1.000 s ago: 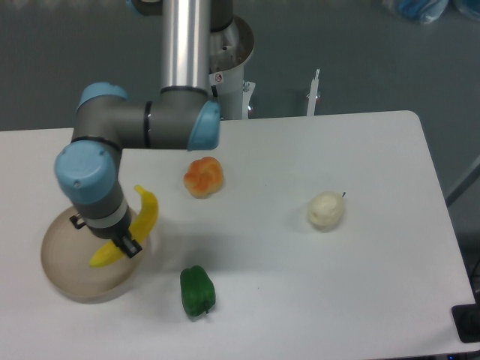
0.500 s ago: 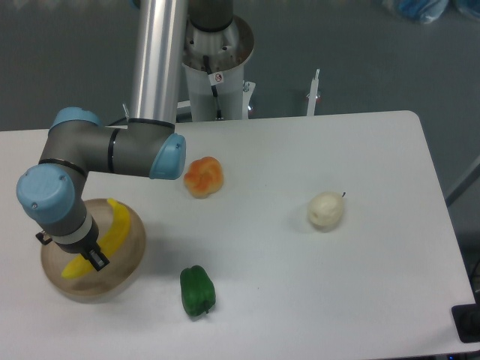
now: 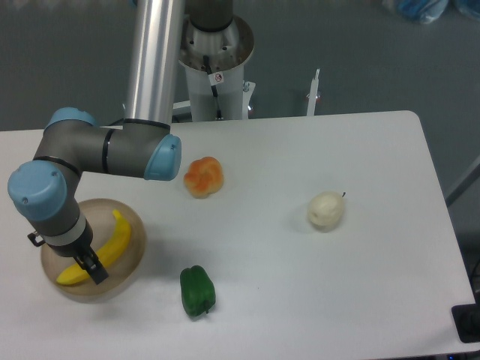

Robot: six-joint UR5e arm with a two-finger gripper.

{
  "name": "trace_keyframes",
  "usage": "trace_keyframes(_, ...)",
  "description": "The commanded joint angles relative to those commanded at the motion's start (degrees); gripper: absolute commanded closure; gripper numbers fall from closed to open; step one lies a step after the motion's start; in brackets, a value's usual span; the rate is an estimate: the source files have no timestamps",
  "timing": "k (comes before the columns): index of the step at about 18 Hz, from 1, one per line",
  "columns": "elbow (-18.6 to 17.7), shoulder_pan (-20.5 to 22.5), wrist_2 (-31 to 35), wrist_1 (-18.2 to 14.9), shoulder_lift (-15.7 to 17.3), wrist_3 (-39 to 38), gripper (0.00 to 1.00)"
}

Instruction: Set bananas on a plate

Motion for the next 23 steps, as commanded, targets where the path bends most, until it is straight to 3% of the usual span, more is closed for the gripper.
trace_keyframes(2,0.18,4.57,0.00,-0.35,2.55,0.96,0.00)
trace_keyframes(6,-0.09,12.05,-0.08,-0.62,5.19,10.88,0.00)
trace_keyframes(13,-0.79,25.41,-1.75,-2.37,5.55,28.55,0.00)
trace_keyframes(18,-1.05,32.27,-2.90,-4.13,5.20,36.12,0.00)
trace_keyframes(23,-1.76,34.83,-2.46,-4.66,3.88,40.07,0.00)
